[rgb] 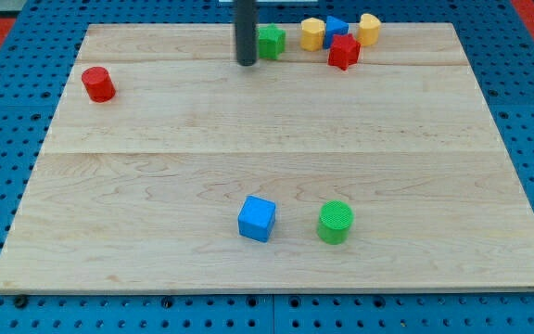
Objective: Move green circle to the center
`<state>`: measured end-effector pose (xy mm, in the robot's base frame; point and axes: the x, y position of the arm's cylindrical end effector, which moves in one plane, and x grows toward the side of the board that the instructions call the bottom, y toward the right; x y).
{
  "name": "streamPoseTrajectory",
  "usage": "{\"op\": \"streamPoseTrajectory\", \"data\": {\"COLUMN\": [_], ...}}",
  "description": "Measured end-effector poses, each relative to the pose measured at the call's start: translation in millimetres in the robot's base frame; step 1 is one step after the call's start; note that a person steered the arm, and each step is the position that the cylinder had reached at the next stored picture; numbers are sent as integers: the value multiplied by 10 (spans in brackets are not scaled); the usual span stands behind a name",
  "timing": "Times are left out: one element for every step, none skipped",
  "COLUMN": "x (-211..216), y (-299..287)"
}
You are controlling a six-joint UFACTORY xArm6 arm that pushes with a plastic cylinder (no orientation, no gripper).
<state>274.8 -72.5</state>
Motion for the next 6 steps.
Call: {"op": "streamPoseTrajectory", "data": {"x": [-302,-176,250,1166,2125,2985], "y": [-402,417,700,1212,2270,2697]}}
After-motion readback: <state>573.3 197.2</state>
